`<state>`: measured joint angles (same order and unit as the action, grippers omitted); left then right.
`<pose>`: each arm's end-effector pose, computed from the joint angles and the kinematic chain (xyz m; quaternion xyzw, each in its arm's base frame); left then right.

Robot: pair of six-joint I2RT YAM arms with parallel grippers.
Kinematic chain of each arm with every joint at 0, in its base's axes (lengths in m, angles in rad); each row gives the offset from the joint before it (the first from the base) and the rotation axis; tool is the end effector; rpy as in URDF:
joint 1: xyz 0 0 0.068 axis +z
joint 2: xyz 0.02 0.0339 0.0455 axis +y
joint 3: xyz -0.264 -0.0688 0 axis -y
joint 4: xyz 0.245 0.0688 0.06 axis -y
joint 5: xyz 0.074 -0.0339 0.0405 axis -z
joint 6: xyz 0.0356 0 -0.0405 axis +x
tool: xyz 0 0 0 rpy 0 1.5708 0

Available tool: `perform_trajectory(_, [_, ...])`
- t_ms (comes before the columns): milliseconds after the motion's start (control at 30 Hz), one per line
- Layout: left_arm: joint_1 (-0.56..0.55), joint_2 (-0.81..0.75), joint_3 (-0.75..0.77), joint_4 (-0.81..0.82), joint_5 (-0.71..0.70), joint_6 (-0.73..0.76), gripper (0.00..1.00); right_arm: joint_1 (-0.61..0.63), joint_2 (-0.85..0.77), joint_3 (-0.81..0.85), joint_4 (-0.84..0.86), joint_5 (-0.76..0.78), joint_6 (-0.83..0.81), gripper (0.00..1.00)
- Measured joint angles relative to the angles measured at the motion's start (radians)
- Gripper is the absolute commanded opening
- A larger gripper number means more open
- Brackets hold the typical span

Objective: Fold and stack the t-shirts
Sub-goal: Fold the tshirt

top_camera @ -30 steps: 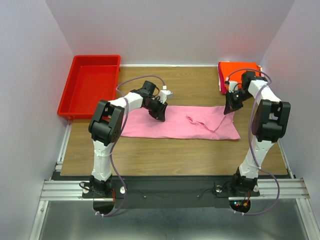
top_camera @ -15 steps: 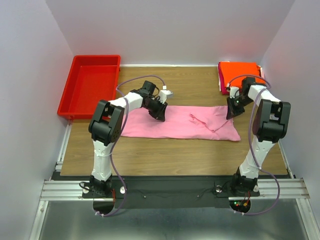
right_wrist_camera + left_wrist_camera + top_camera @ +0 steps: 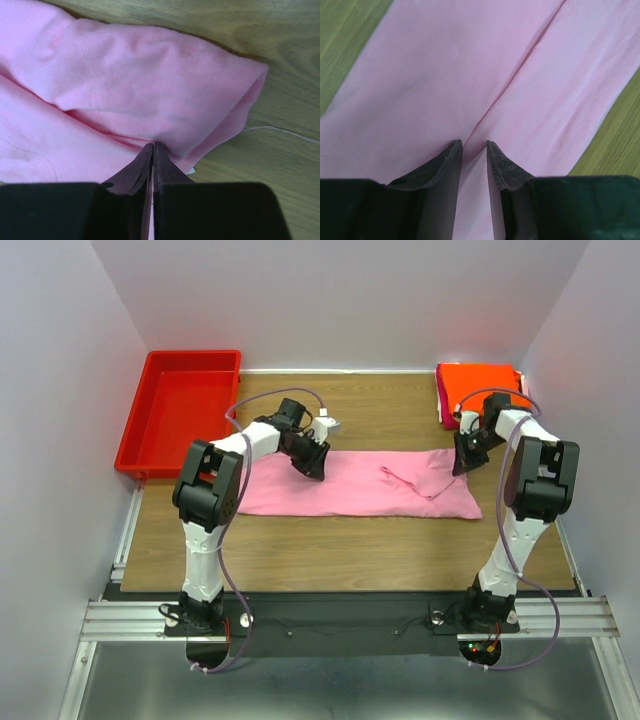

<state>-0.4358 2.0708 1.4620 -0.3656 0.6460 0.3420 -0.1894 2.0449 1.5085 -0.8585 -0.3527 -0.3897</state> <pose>0.3893 -0.2049 0.1695 0.4300 0.8034 -0.3161 0.2641 0.3957 -0.0633 0.1690 -0.1134 0.9742 0.1428 0.1328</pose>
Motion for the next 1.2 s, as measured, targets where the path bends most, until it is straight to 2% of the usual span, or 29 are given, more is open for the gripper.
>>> perform_trajectory(100, [0.028, -0.026, 0.000, -0.029, -0.026, 0.022, 0.40, 0.000, 0.000, 0.000, 0.003, 0.023, 0.002, 0.41])
perform_trajectory(167, [0.054, -0.053, 0.000, -0.051, -0.048, 0.045, 0.39, 0.000, -0.001, 0.004, -0.002, 0.031, 0.008, 0.52])
perform_trajectory(267, [0.087, -0.083, 0.000, -0.074, -0.088, 0.092, 0.35, 0.001, -0.005, 0.047, -0.032, 0.036, 0.028, 0.55])
perform_trajectory(433, [0.122, -0.093, -0.010, -0.095, -0.195, 0.190, 0.32, -0.002, -0.077, 0.114, -0.064, 0.023, 0.029, 0.53])
perform_trajectory(567, [0.121, -0.093, -0.078, -0.088, -0.270, 0.260, 0.23, -0.001, -0.193, 0.056, -0.086, 0.017, 0.014, 0.35])
perform_trajectory(700, [0.121, -0.103, -0.098, -0.068, -0.312, 0.303, 0.15, 0.000, -0.261, -0.055, -0.133, 0.014, -0.008, 0.25])
perform_trajectory(900, [0.111, -0.160, -0.190, -0.009, -0.359, 0.355, 0.00, 0.015, -0.217, -0.169, -0.179, 0.049, -0.033, 0.25])
perform_trajectory(1067, [0.111, -0.267, -0.335, 0.019, -0.411, 0.389, 0.00, 0.037, -0.134, -0.167, -0.177, 0.088, -0.044, 0.24])
perform_trajectory(1200, [0.111, -0.357, -0.444, 0.008, -0.428, 0.413, 0.00, 0.066, -0.040, -0.104, -0.193, 0.126, -0.048, 0.24])
